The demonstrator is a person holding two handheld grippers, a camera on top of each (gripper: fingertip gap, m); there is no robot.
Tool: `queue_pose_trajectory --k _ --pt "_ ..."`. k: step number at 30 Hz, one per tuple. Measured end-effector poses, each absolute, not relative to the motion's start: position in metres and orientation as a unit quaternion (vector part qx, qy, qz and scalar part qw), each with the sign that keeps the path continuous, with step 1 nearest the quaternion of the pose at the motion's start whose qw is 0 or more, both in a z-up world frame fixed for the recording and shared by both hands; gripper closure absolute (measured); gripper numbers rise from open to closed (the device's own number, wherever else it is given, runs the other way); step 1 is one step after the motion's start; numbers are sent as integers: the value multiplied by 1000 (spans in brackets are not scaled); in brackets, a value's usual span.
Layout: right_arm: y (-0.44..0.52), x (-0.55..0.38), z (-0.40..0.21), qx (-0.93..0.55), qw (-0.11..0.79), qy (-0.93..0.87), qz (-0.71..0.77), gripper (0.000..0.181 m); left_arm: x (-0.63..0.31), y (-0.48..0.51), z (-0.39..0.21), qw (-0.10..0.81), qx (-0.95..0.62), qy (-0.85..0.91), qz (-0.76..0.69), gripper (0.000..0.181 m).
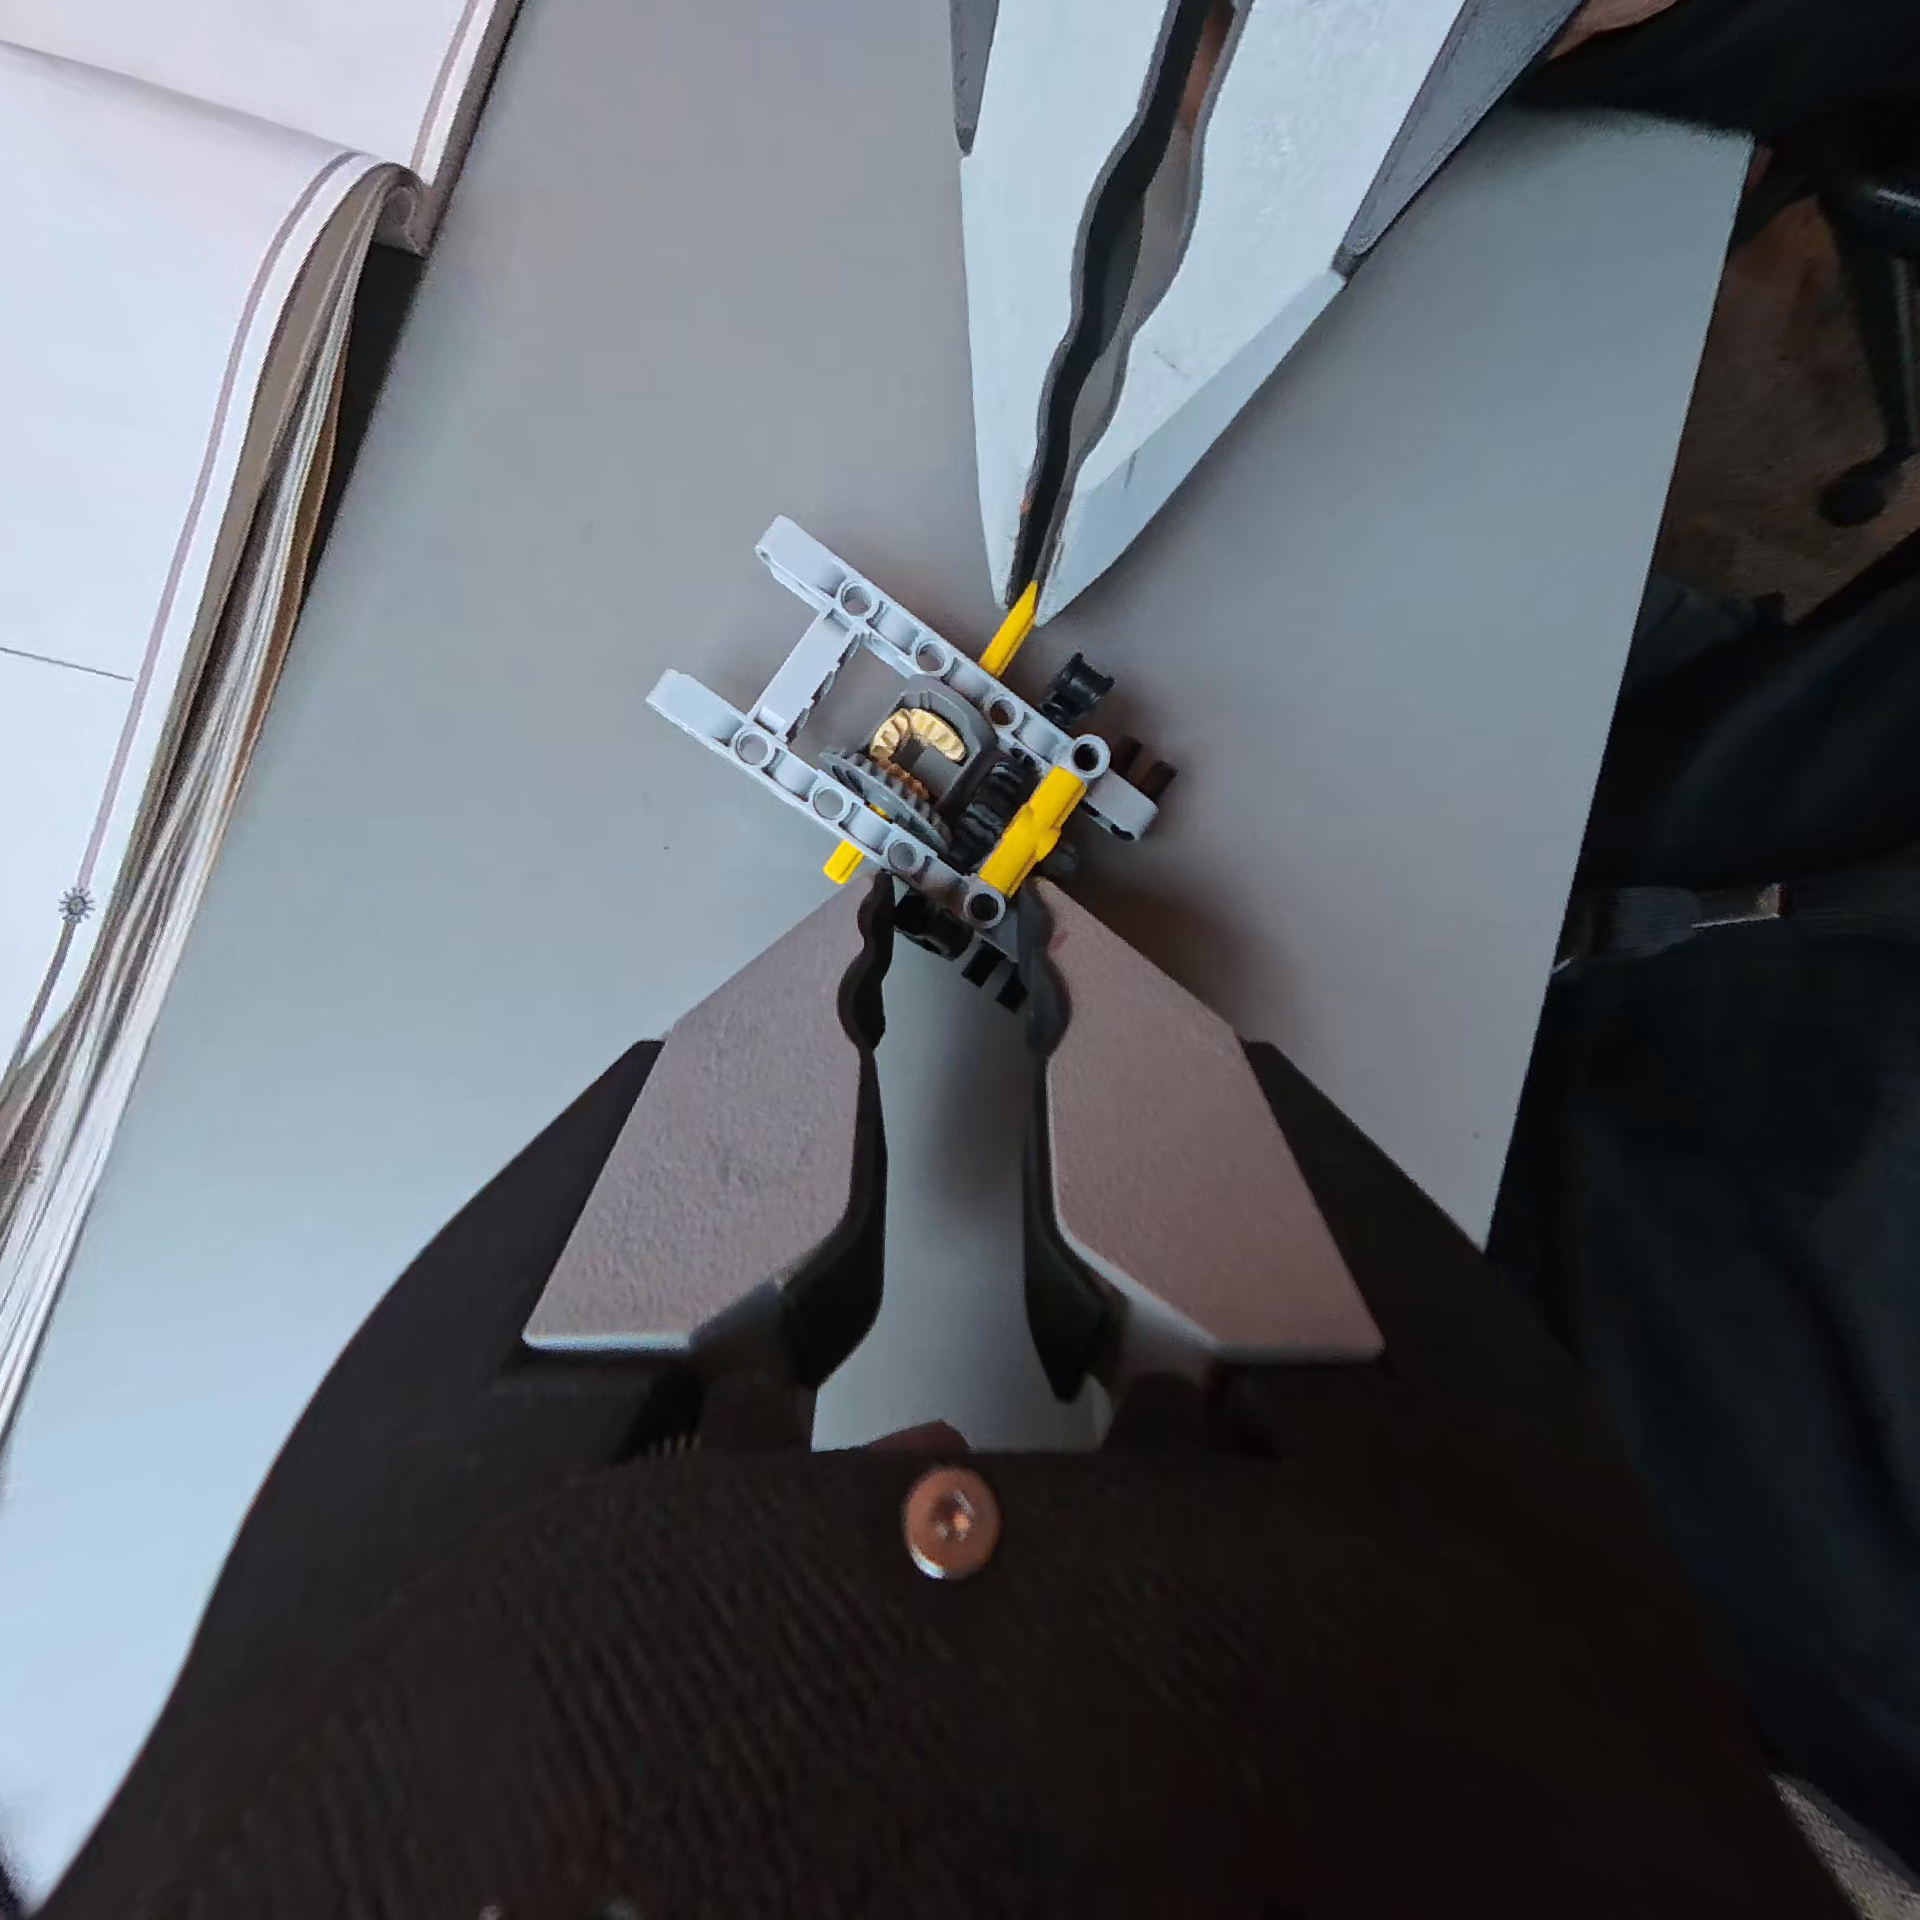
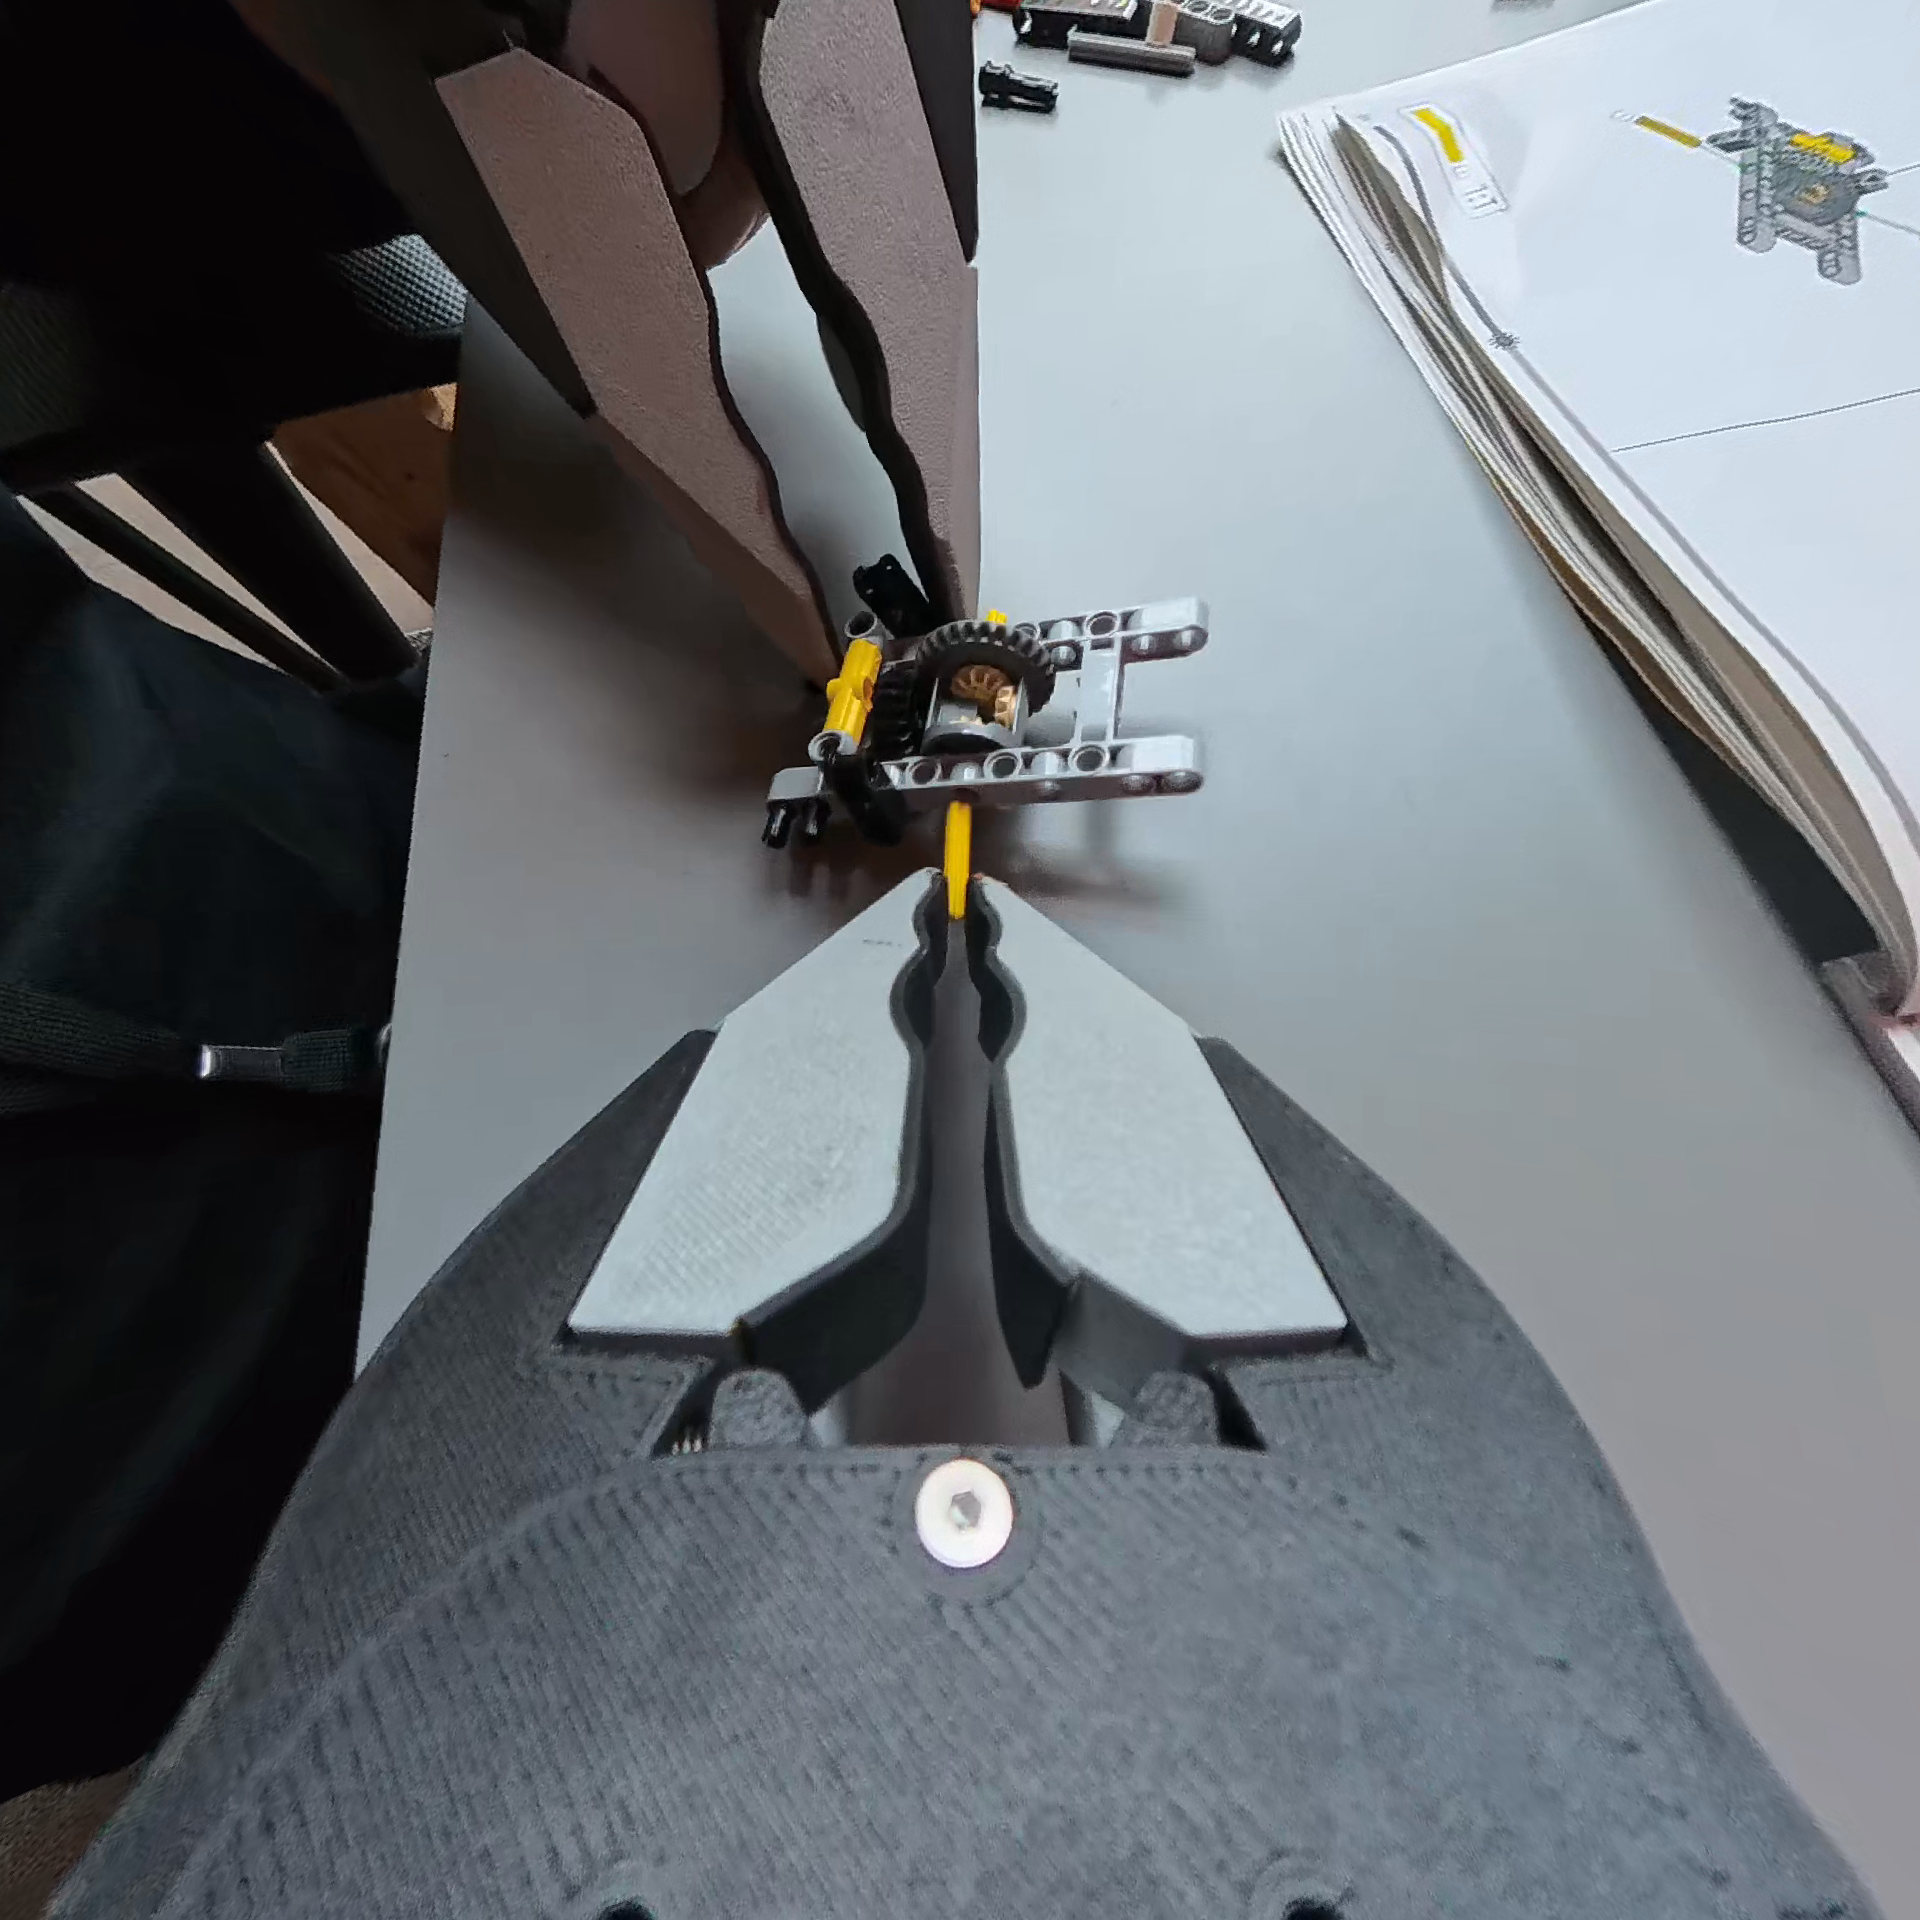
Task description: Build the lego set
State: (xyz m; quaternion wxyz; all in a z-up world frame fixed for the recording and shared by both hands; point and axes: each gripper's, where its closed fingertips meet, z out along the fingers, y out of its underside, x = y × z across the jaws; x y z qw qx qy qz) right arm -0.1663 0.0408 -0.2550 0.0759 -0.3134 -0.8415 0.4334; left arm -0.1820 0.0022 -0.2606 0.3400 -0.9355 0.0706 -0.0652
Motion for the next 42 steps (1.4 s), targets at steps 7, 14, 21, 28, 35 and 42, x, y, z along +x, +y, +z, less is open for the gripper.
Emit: queue_pose_trajectory --k 7,14,21,28,35,42 --pt "42 -168 -254 -312 82 -841 435 181 -182 3 -261 340 -935 75 -63 160" --pt "41 -170 -257 -295 128 -856 406 181 -182 3 -261 338 -937 73 -57 160" --pt "41 -170 -253 -312 87 -841 433 181 -182 4 -262 328 -941 70 -51 161" --pt "43 -167 -253 -265 60 -860 432 181 -177 5 -262 326 -940 78 -63 160" --pt "48 -170 -253 -263 67 -865 421 181 -177 -4 -255 306 -944 104 -63 152" --pt "50 -170 -254 -274 54 -861 424 181 -206 7 -228 306 -938 164 -2 154"
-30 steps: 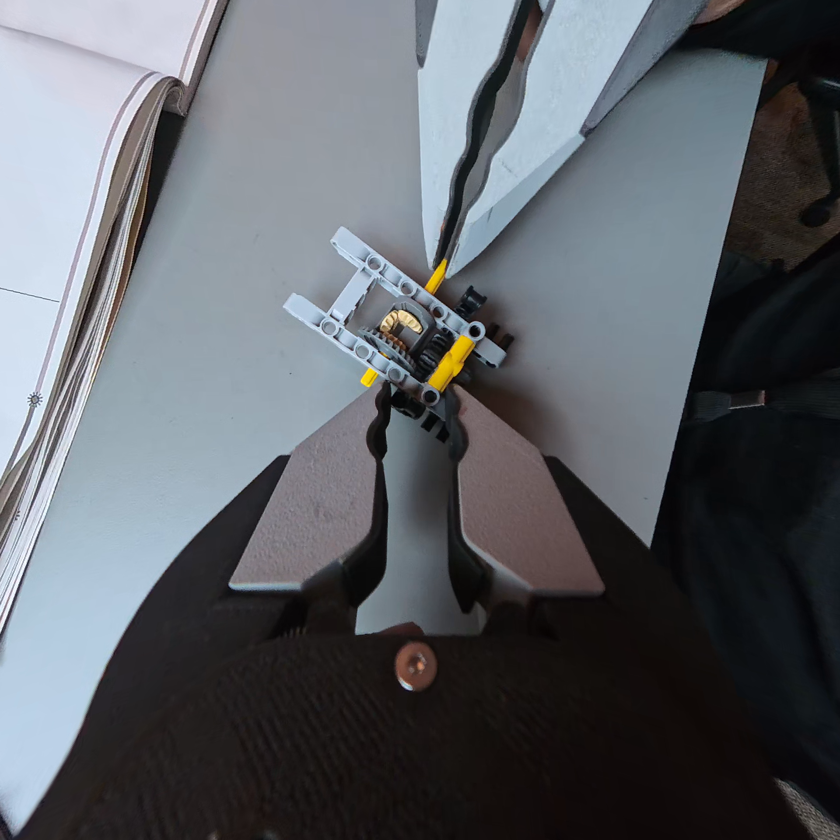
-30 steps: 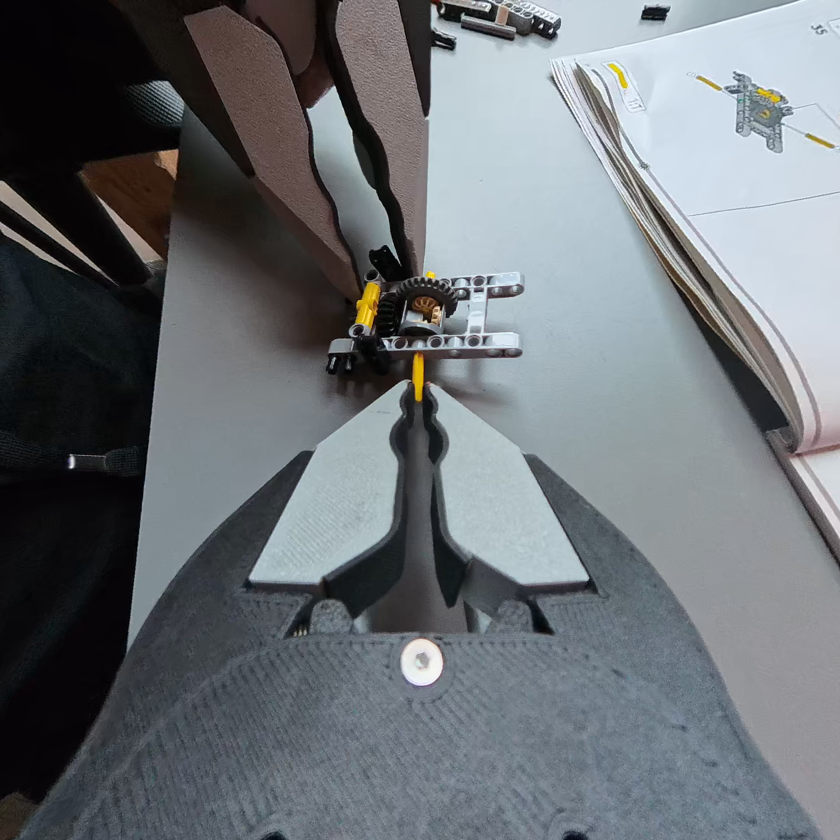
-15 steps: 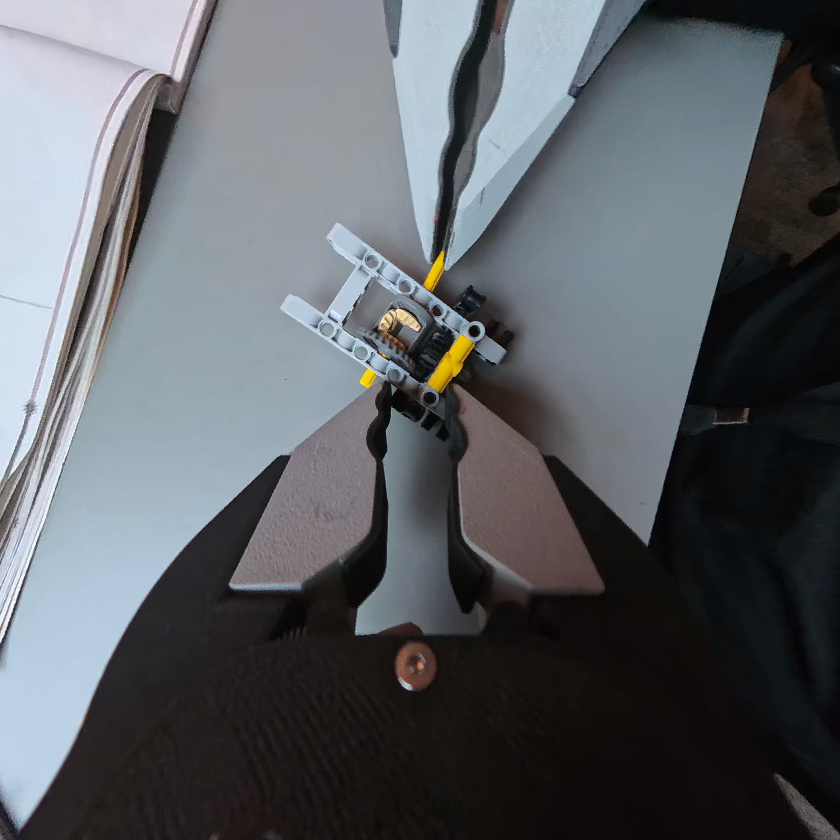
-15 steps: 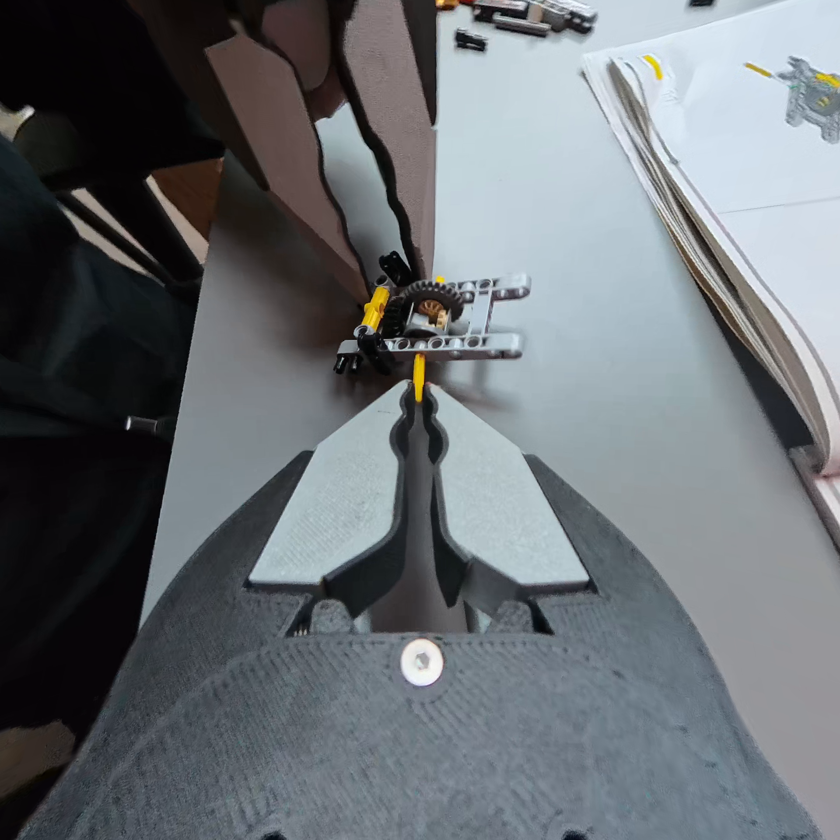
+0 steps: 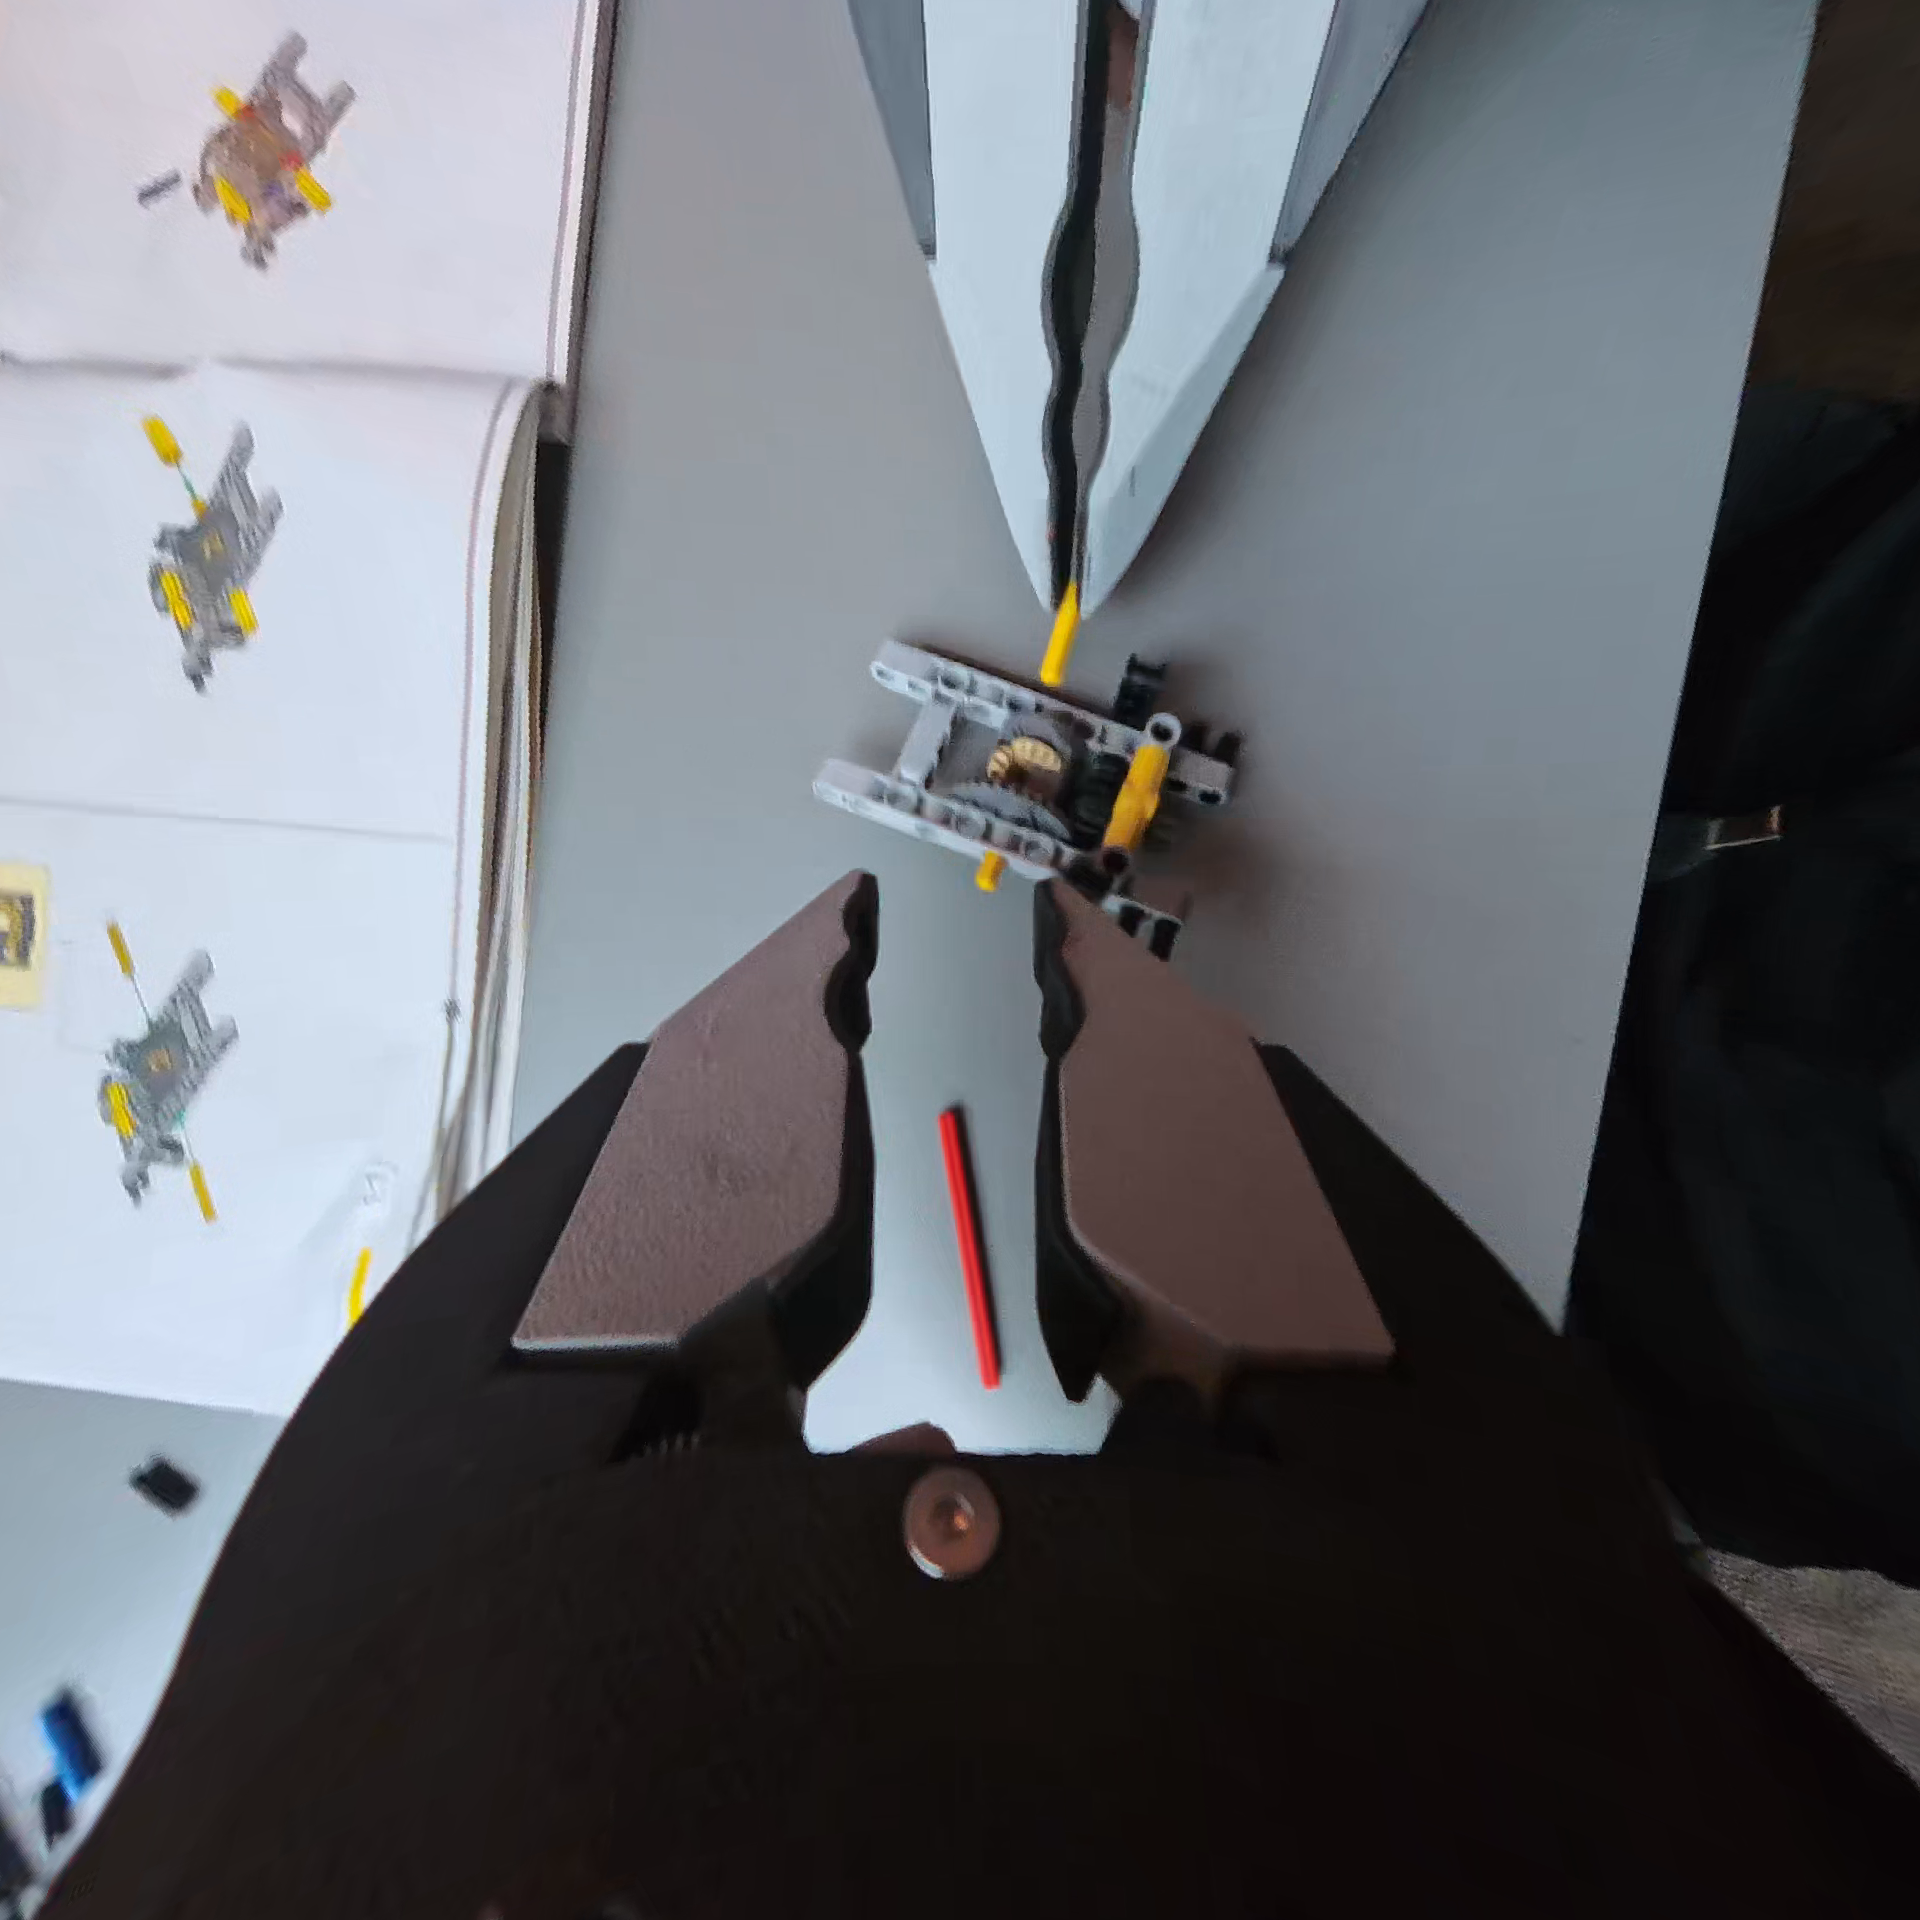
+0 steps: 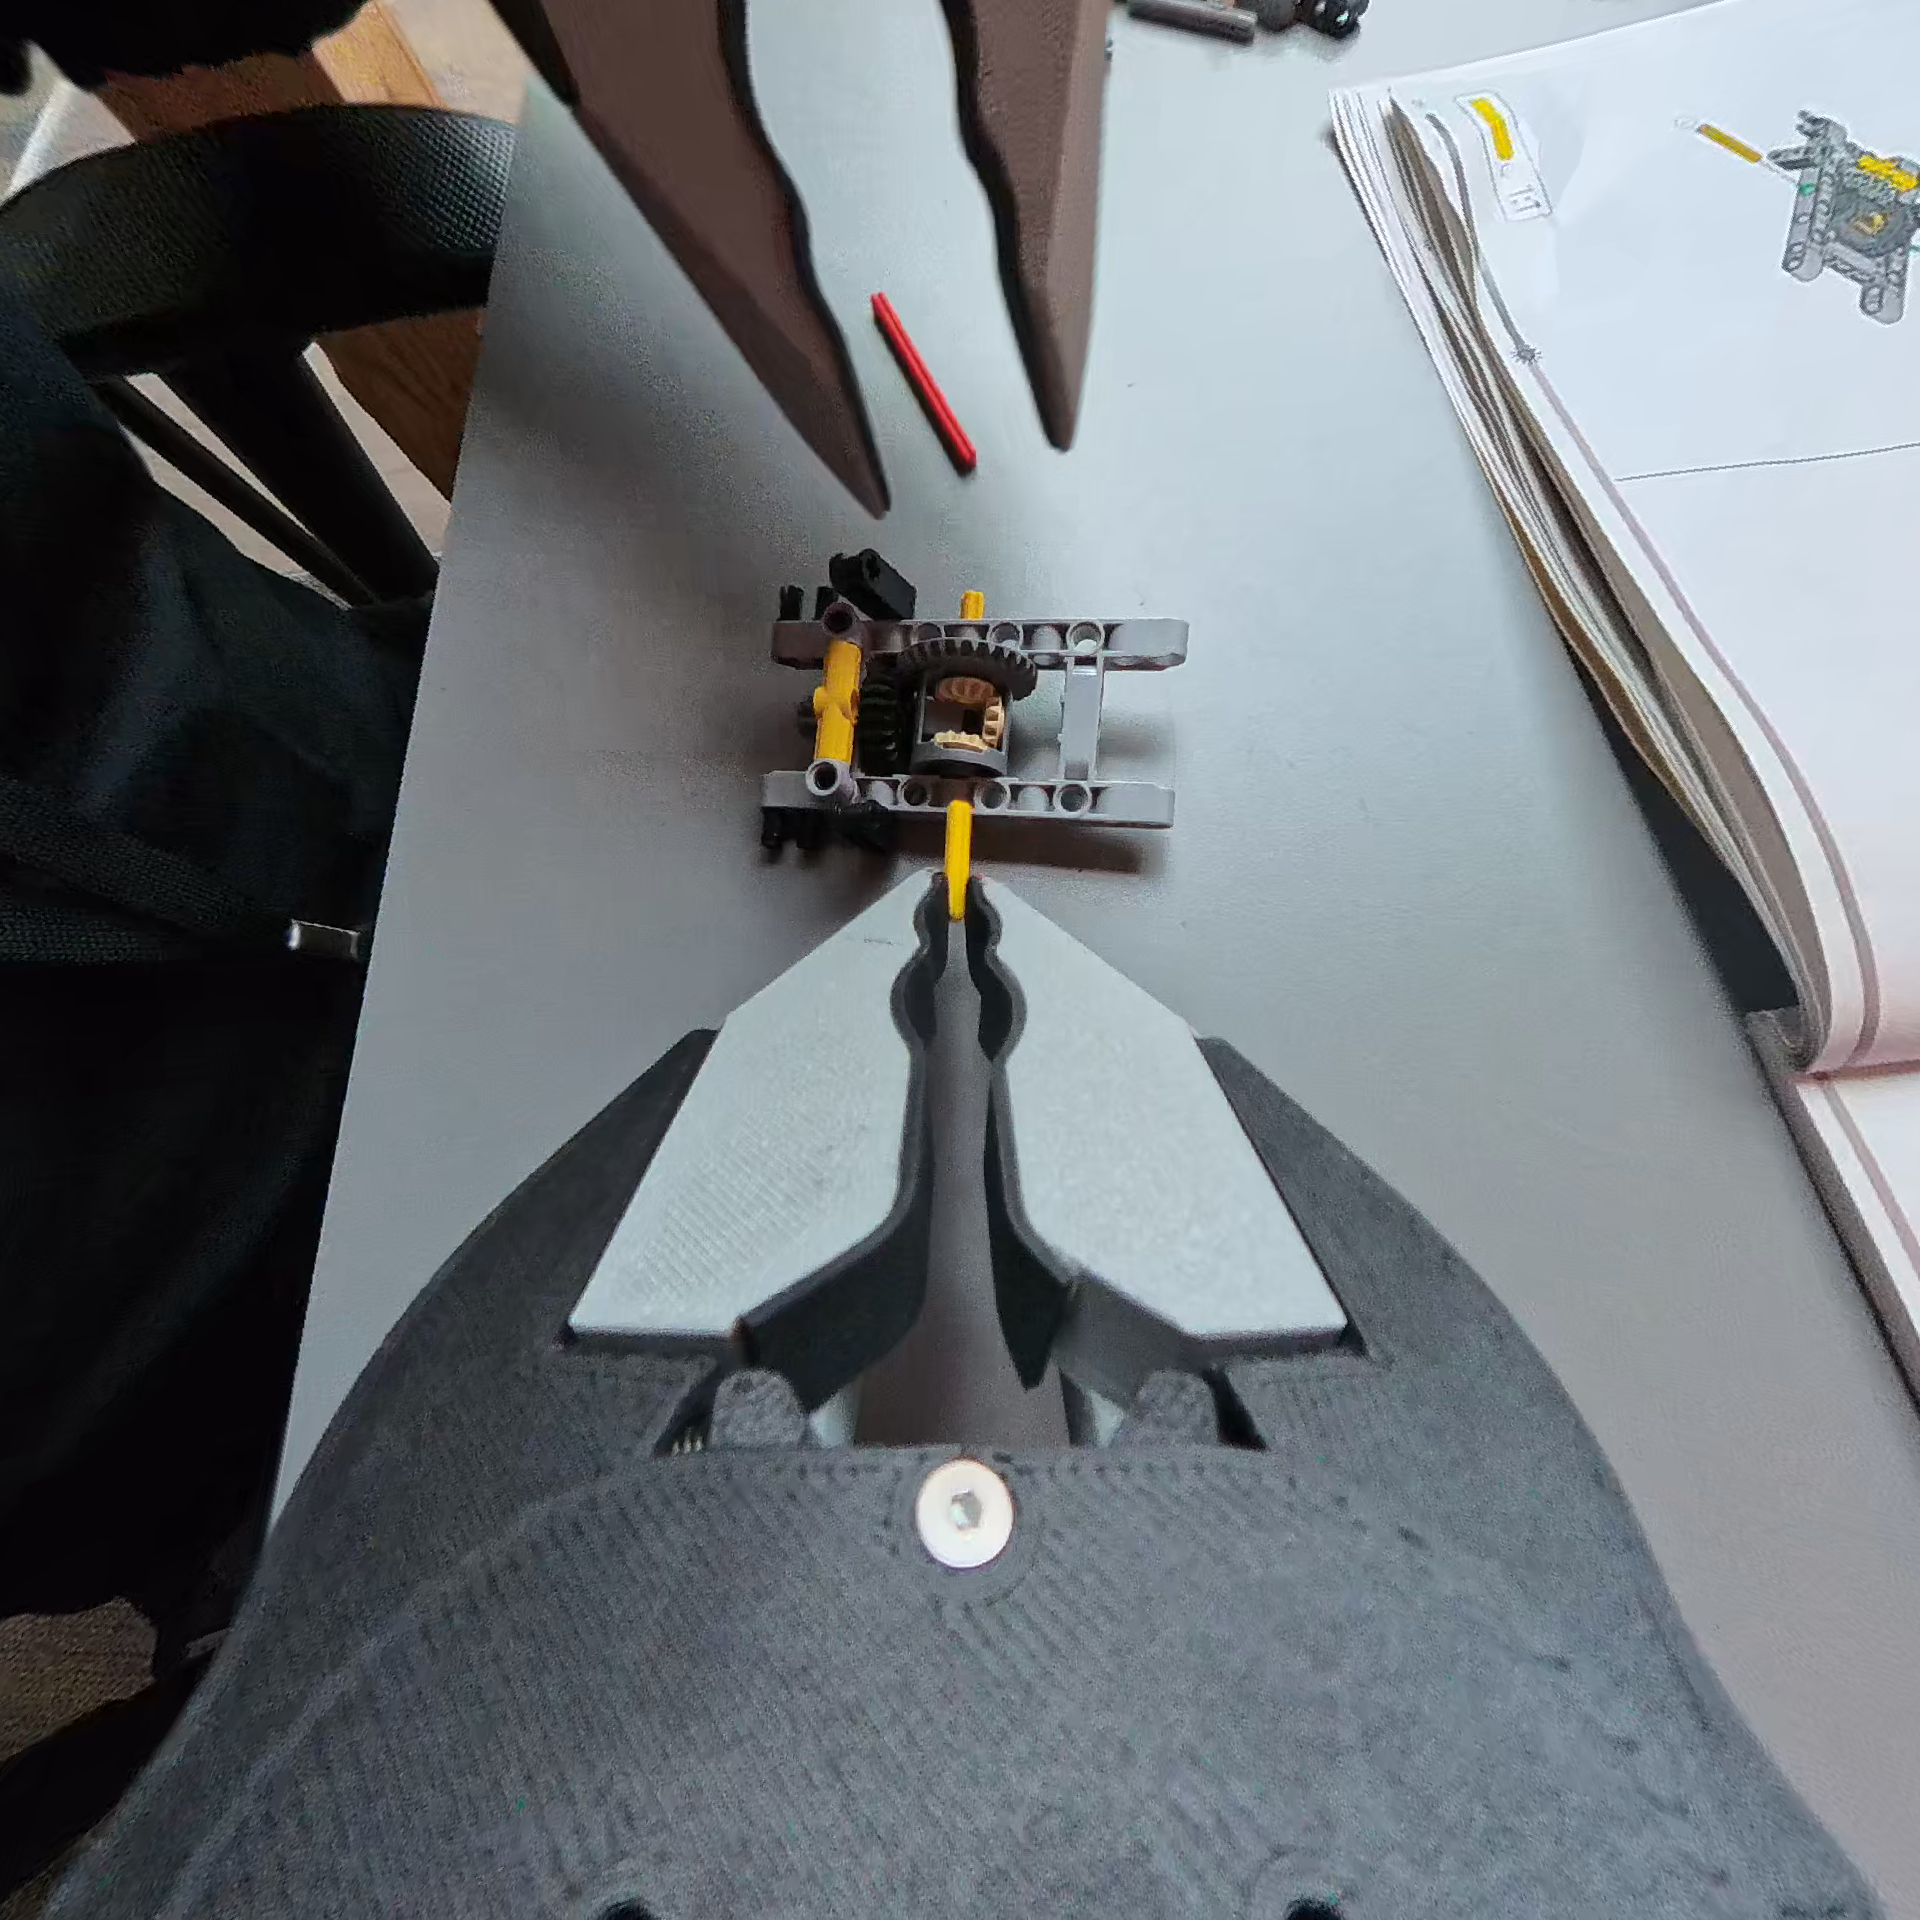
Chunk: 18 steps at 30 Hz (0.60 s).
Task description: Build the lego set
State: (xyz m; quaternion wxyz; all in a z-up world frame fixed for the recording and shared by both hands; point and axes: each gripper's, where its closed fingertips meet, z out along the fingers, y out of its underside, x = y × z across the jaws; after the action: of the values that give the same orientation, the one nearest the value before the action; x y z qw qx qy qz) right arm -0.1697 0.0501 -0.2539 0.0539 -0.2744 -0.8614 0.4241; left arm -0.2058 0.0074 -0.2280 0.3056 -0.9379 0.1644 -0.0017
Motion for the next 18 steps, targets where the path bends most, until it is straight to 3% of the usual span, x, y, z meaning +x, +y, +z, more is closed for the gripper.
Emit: queue_pose_trajectory --k 9,18 --pt "48 -168 -265 -312 4 -853 418 181 -194 28 -254 254 -935 238 -71 162" --pt "39 -171 -262 -309 -5 -848 430 181 -194 19 -254 289 -930 206 -95 160"
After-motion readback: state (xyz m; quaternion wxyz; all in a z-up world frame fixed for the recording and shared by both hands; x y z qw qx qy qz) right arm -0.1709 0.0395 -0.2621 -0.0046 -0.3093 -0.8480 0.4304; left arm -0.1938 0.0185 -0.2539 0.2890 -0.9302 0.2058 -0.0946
